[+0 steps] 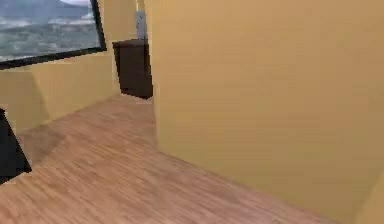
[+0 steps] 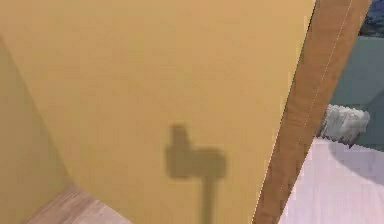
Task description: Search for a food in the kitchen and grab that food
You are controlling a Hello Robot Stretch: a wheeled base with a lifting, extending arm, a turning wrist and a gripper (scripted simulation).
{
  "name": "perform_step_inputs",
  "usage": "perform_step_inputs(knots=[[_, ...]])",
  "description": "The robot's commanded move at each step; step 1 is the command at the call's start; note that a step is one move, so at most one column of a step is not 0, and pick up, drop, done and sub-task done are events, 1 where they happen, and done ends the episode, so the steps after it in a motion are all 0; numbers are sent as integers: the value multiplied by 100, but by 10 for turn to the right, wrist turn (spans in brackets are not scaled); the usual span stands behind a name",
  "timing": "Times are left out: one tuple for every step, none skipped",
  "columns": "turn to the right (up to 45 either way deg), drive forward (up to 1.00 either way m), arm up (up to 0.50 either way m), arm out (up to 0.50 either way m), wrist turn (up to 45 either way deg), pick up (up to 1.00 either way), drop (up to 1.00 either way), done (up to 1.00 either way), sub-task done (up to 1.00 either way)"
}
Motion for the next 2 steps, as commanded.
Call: perform_step_inputs(knots=[[-450,0,0,0,0,0,0,0,0],[-120,0,0,0,0,0,0,0,0]])
